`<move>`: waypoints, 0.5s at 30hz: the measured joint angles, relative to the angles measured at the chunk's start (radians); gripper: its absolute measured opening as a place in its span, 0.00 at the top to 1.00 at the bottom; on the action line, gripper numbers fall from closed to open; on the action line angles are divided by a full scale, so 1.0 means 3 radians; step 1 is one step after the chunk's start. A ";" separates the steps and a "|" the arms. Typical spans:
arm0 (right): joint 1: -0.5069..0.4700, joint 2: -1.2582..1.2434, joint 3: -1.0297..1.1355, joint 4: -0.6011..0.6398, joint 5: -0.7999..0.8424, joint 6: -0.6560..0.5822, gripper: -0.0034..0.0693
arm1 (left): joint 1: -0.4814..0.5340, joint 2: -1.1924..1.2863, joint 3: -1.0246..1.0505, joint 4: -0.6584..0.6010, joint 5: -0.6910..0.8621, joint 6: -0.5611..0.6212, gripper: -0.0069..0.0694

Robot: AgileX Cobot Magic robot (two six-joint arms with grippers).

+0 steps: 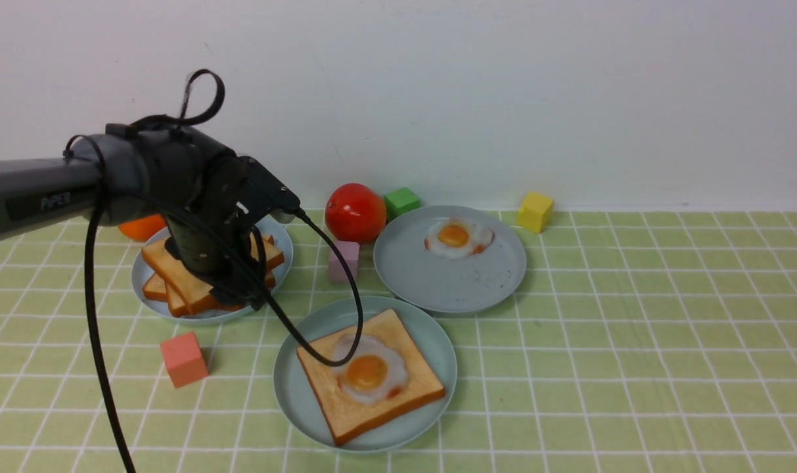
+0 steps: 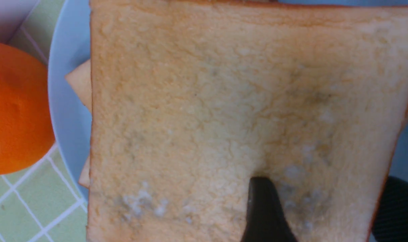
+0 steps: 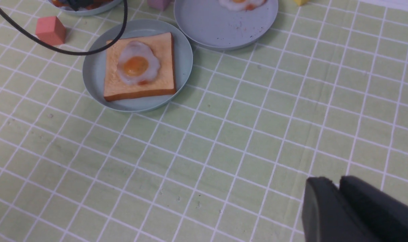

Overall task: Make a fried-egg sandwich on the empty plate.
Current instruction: Use the left arm to grab a slice of bread

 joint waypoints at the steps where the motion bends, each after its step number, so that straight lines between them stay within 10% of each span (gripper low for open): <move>1: 0.0000 0.0000 0.0000 0.0000 0.0000 0.0000 0.82 | 0.0000 0.0000 -0.0008 0.0012 0.0007 0.0000 0.42; 15: 0.0000 0.0000 0.0000 0.0008 0.0018 0.0000 0.81 | -0.0114 -0.0331 0.0017 -0.0001 0.0155 0.0013 0.61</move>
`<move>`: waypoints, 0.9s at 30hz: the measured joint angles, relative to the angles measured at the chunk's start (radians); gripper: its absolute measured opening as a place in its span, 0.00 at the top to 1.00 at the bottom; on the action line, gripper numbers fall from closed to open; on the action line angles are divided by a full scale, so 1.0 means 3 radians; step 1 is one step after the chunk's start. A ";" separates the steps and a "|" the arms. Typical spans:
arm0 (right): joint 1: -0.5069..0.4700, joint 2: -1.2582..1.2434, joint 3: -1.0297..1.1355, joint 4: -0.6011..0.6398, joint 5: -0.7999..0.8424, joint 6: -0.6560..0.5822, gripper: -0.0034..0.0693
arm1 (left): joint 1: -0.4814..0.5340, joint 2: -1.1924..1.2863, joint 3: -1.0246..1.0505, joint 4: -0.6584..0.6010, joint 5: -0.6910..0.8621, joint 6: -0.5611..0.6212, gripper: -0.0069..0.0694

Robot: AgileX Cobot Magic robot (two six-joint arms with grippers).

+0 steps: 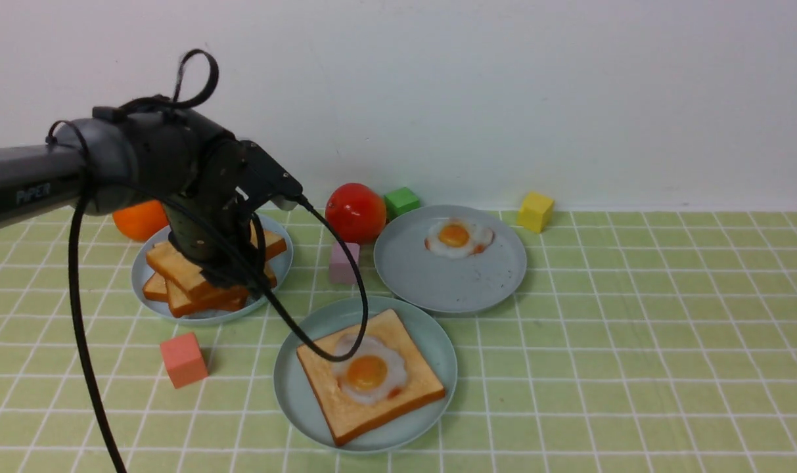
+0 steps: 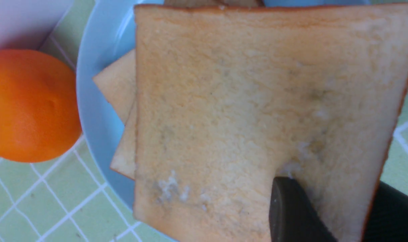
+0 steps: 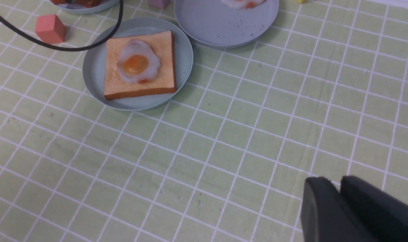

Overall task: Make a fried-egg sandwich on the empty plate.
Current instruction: Use the left arm to grab a slice of bread, then use the left arm to place a slice of bread on the fried egg in the middle

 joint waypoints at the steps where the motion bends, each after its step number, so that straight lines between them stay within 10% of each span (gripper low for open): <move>1: 0.0000 0.0000 0.0000 0.0003 0.0003 0.0000 0.81 | -0.0009 -0.0051 0.0000 -0.0004 0.0001 0.0000 0.63; 10: 0.0000 -0.0003 0.0000 0.0007 0.0140 0.0000 0.79 | -0.0111 -0.0292 0.0021 -0.0024 0.0244 -0.0104 0.70; 27: 0.0000 -0.0478 0.0000 0.0015 0.0351 0.0000 0.78 | -0.1670 -0.0951 0.1102 0.0479 -0.0257 -0.0774 0.71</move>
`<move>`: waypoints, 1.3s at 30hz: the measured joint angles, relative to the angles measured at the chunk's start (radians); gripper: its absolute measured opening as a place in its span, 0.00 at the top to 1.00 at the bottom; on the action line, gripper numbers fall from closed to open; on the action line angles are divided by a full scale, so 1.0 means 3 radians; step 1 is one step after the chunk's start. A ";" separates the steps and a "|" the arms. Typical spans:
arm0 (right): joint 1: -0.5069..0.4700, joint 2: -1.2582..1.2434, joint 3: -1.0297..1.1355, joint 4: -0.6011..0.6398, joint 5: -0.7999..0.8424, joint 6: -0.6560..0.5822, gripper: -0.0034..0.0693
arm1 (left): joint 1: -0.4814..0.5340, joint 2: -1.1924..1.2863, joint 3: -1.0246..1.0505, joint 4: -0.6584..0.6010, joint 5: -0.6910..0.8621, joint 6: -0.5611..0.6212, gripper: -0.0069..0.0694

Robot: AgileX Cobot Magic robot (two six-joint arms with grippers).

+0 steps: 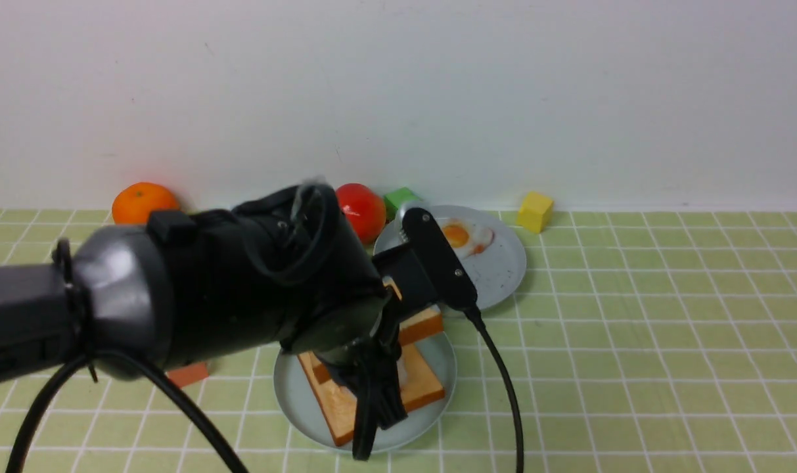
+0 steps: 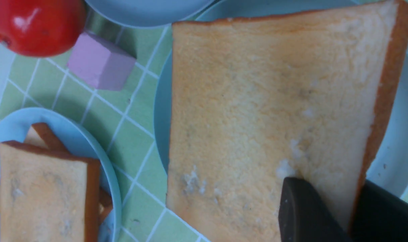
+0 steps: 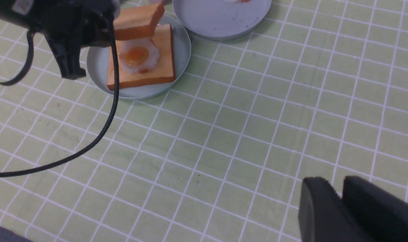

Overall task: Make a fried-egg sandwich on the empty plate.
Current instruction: Use the left arm to place a slice of bread on the fried egg in the middle

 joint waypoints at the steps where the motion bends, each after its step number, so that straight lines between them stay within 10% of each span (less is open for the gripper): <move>1: 0.0000 -0.0017 0.0000 0.0000 0.0000 0.0000 0.78 | 0.0000 0.0000 0.0028 0.0022 -0.0041 0.0000 0.71; 28: 0.0000 -0.0052 0.0000 0.0089 0.0020 0.0000 0.78 | 0.0004 0.0361 0.0092 -0.0072 -0.0159 0.0000 0.71; 39: 0.0000 -0.0052 0.0000 0.0089 0.0020 0.0000 0.78 | 0.0004 0.0339 0.0092 -0.0142 -0.0039 0.0000 0.34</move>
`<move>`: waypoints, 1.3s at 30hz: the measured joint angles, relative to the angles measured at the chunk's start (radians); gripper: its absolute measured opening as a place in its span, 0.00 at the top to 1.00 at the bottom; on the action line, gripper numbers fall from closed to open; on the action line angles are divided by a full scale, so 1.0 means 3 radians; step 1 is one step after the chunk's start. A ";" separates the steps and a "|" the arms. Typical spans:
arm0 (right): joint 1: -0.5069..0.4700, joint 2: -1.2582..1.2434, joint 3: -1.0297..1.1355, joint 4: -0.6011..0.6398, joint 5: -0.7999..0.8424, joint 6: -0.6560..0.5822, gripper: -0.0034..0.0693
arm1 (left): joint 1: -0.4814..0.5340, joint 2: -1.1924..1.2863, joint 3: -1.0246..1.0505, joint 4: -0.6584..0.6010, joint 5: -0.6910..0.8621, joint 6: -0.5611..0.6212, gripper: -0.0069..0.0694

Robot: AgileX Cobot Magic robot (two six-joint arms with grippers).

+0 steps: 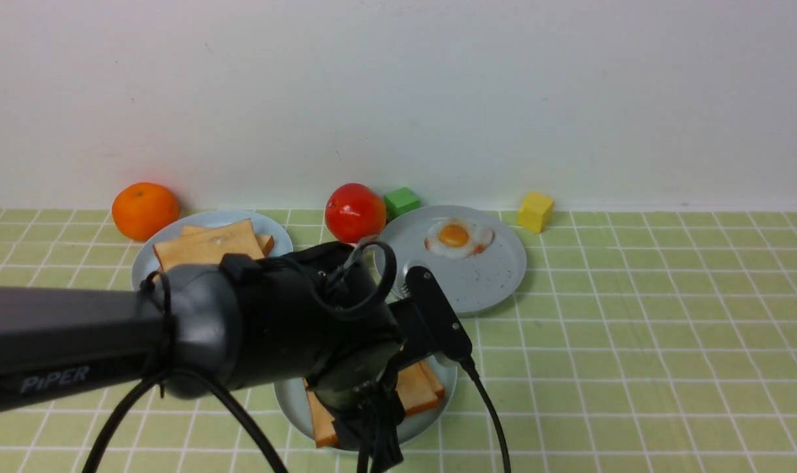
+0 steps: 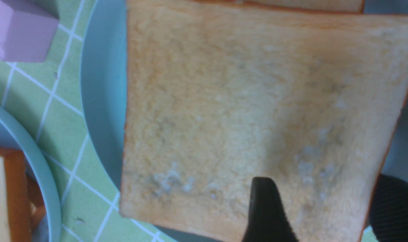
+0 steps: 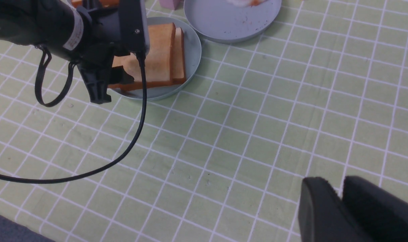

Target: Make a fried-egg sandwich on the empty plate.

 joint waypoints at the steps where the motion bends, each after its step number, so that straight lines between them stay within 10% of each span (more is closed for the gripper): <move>1: 0.0000 0.0000 0.0000 0.0000 0.0000 0.0000 0.77 | 0.0000 -0.0003 0.0000 -0.0001 0.0000 0.0000 0.34; 9: 0.0000 0.0000 0.0000 0.0078 0.0000 0.0000 0.77 | 0.0000 -0.0386 0.0000 -0.0271 0.0004 -0.0088 0.30; 19: 0.0000 0.0000 0.0000 0.0160 0.0007 -0.0072 0.76 | 0.0000 -0.1943 0.0076 -0.0409 -0.0217 -0.1101 0.93; 39: 0.0000 0.0000 0.0000 0.0250 0.0007 -0.0075 0.97 | 0.0000 -0.4495 0.2865 -0.0803 -0.2359 -0.1105 0.93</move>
